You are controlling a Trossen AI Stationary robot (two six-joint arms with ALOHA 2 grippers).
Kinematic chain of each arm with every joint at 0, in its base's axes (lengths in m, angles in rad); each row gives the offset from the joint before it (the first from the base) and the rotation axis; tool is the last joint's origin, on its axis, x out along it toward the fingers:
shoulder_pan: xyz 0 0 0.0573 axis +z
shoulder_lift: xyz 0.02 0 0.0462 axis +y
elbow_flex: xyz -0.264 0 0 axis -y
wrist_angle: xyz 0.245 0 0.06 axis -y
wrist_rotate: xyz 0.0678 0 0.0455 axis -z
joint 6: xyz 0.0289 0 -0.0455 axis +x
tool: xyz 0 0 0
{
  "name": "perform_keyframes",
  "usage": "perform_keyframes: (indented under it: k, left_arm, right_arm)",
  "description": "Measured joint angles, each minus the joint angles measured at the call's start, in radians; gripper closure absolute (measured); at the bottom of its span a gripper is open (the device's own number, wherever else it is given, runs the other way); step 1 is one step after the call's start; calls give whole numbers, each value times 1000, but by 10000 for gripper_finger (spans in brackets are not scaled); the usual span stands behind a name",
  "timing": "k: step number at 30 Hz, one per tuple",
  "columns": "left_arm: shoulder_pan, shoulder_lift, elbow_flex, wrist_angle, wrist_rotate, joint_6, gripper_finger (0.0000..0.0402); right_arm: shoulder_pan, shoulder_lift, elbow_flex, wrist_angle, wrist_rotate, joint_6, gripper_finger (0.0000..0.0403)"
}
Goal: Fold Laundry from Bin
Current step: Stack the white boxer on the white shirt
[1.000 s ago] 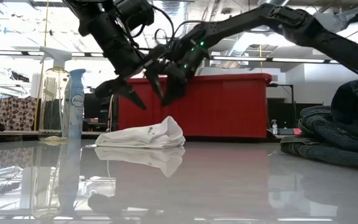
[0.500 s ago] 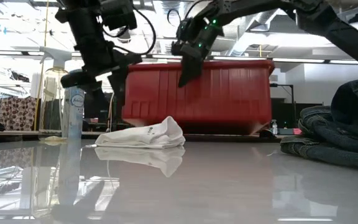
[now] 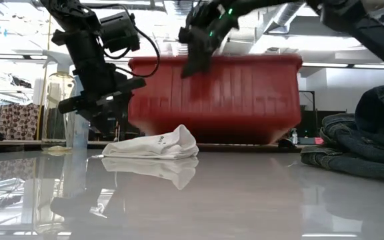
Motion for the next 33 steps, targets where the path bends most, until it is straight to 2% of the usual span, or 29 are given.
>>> perform_keyframes:
  k: [4, 8, 14, 19, 23, 28, 31, 33]
  left_arm:
    - [0, 0, 0, 2, -4, 15, 195]
    - [-1, 0, 0, 4, 6, 15, 195]
    - [-1, 0, 0, -16, 30, 31, 195]
    - [10, 0, 0, -25, 37, 42, 195]
    - [29, 0, 0, -39, 91, 62, 195]
    - [38, 0, -1, -36, 63, 71, 195]
    - [49, 0, -33, 25, 54, 74, 196]
    - [61, -1, -77, 112, 89, 67, 196]
  right_arm:
    - [-13, 109, 1, -18, 3, 9, 388]
    - [-13, 215, 1, -24, 17, -61, 388]
    - [-8, 254, 1, -120, -78, -82, 388]
    - [31, 180, 1, -120, -91, -101, 388]
    - [64, 85, 1, -132, -96, -79, 388]
    - [113, -59, 1, -118, -91, -78, 388]
    - [144, -143, 1, -120, -75, -75, 388]
    - [162, -190, 1, -119, -47, -75, 388]
